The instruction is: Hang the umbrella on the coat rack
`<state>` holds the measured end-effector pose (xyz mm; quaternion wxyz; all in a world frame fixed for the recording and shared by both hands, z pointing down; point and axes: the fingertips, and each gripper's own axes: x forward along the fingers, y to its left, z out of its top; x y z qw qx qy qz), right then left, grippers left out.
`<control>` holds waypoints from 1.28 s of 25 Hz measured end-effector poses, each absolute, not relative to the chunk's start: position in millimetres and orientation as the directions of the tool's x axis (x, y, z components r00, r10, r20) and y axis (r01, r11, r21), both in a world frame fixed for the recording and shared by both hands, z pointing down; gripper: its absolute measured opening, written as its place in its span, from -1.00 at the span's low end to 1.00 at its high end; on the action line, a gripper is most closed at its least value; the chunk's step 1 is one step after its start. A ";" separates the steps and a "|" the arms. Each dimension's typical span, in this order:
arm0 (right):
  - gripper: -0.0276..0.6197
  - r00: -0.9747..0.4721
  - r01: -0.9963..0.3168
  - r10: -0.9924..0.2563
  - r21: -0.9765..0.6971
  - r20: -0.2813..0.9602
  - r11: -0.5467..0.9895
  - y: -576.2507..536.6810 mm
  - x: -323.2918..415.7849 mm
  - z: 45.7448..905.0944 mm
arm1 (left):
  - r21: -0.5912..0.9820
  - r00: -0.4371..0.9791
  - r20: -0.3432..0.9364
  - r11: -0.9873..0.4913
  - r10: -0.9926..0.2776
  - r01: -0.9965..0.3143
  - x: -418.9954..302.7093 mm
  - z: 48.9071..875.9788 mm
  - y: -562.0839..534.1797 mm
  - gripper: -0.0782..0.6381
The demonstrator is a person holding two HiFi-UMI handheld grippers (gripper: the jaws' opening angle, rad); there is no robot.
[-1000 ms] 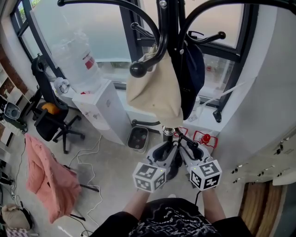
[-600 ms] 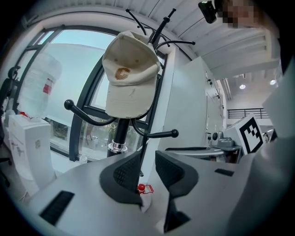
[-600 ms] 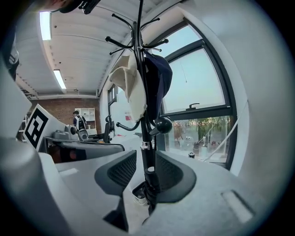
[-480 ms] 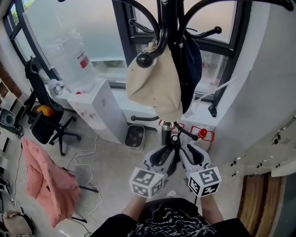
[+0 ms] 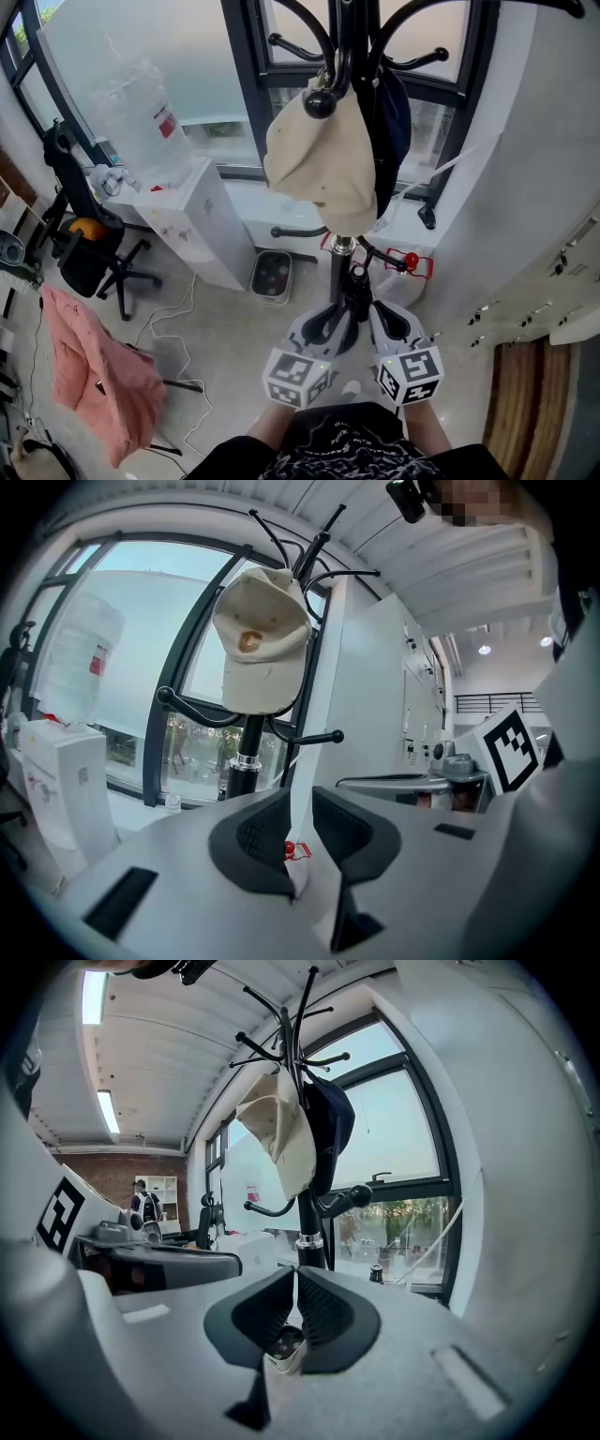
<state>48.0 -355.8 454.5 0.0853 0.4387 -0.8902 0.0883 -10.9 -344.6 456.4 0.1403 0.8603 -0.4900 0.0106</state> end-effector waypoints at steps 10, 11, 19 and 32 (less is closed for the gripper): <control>-0.90 -0.615 -0.786 -0.748 -0.121 0.248 0.606 -322.2 24.9 475.2 | 0.279 0.546 0.165 -0.492 -0.821 -0.824 -16.9 475.4 -317.9 -0.75; -0.90 -0.610 -0.790 -0.751 -0.119 0.253 0.602 -320.3 23.9 477.4 | 0.284 0.547 0.170 -0.491 -0.819 -0.824 -18.0 478.3 -316.3 -0.75; -0.90 -0.587 -0.807 -0.763 -0.125 0.270 0.577 -304.1 17.7 493.9 | 0.277 0.549 0.196 -0.491 -0.812 -0.826 -24.4 490.5 -307.4 -0.75; -0.90 -0.535 -0.839 -0.792 -0.075 0.292 0.539 -308.5 23.3 494.9 | 0.259 0.551 0.220 -0.496 -0.805 -0.829 -20.8 498.4 -305.4 -0.75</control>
